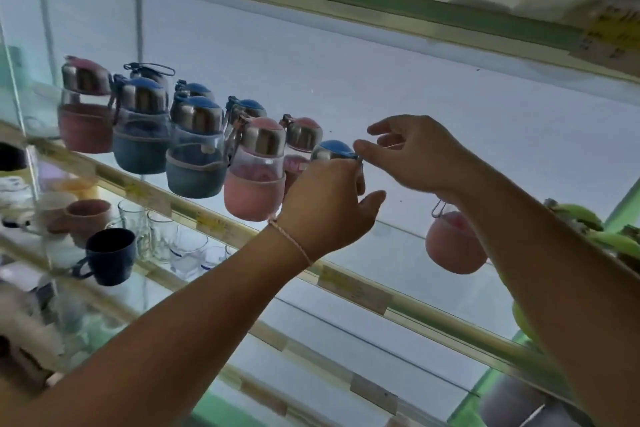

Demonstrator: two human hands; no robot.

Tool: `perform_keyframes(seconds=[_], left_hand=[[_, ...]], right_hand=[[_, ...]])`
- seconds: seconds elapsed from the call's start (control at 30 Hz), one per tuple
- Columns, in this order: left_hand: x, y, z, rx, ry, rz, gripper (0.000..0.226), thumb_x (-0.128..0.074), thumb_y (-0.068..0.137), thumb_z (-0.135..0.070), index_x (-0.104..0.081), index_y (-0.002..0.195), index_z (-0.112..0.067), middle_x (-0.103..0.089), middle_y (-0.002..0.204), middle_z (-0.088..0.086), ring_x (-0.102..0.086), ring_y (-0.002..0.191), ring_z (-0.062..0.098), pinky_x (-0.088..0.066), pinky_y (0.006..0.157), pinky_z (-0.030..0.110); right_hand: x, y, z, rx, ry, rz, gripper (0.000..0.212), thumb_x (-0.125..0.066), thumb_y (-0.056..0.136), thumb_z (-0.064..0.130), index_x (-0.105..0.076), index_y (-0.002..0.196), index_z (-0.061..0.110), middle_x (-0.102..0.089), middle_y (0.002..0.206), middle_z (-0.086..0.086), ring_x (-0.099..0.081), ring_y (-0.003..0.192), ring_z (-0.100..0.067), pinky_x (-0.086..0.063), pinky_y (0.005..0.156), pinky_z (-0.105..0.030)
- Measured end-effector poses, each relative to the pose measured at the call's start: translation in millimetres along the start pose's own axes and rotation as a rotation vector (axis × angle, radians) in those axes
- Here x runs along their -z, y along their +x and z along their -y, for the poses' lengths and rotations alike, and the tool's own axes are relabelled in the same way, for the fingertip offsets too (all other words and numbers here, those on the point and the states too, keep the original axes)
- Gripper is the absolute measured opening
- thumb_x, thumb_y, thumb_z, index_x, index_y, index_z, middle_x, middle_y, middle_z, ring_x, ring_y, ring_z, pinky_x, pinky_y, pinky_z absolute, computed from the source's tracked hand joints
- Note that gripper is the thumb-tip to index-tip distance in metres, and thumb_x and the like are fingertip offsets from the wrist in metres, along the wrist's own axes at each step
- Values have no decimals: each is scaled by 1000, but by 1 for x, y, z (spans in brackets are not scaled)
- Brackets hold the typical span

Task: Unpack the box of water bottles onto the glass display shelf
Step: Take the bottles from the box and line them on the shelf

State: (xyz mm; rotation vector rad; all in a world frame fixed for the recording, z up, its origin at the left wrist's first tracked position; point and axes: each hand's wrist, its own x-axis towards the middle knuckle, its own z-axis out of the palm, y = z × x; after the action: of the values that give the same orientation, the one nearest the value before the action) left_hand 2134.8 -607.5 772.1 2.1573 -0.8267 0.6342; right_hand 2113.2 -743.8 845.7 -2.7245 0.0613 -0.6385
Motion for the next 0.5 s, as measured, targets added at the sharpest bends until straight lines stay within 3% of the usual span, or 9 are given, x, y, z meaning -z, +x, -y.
perform_keyframes(seconds=[0.1, 0.17, 0.23, 0.3, 0.37, 0.5], left_hand=[[10, -1, 18, -44, 32, -105, 27, -63, 91, -41, -71, 100, -17, -72, 85, -5, -62, 71, 7, -52, 80, 24], [12, -4, 33, -27, 55, -81, 27, -65, 90, -42, -70, 104, -20, -72, 88, -6, -58, 69, 3, -48, 76, 17], [10, -8, 48, 27, 100, -8, 25, -65, 89, -48, -62, 97, -25, -60, 77, -12, -47, 59, -4, -33, 64, 5], [6, -11, 57, 51, 77, 10, 28, -65, 87, -51, -51, 90, -27, -45, 69, -18, -40, 56, -7, -24, 57, 4], [0, -9, 64, 59, 40, 1, 31, -66, 87, -50, -48, 87, -25, -43, 67, -17, -41, 58, -5, -26, 57, 5], [-19, 2, 71, 79, 6, 18, 36, -62, 90, -49, -60, 101, -15, -64, 85, -2, -55, 72, 8, -47, 71, 19]], right_hand=[[-15, 8, 12, 11, 88, 21, 63, -69, 78, 65, -59, 131, 30, -63, 127, 3, -61, 109, -11, -54, 89, -33], [-26, 10, 16, 14, 81, 53, 68, -72, 77, 62, -57, 133, 28, -62, 129, 1, -61, 108, -14, -53, 90, -32], [-36, 13, 17, 29, 67, 82, 66, -77, 76, 54, -56, 132, 25, -62, 130, -1, -61, 105, -17, -51, 90, -30], [-45, 13, 17, 29, 90, 92, 64, -83, 74, 46, -55, 127, 24, -63, 123, -1, -62, 101, -20, -52, 89, -30], [-51, 15, 17, 25, 77, 72, 66, -84, 73, 45, -53, 128, 24, -61, 119, 1, -62, 100, -21, -51, 88, -29], [-56, 25, 12, 10, -15, 39, 67, -80, 77, 44, -51, 132, 19, -60, 120, -1, -59, 100, -21, -50, 91, -32]])
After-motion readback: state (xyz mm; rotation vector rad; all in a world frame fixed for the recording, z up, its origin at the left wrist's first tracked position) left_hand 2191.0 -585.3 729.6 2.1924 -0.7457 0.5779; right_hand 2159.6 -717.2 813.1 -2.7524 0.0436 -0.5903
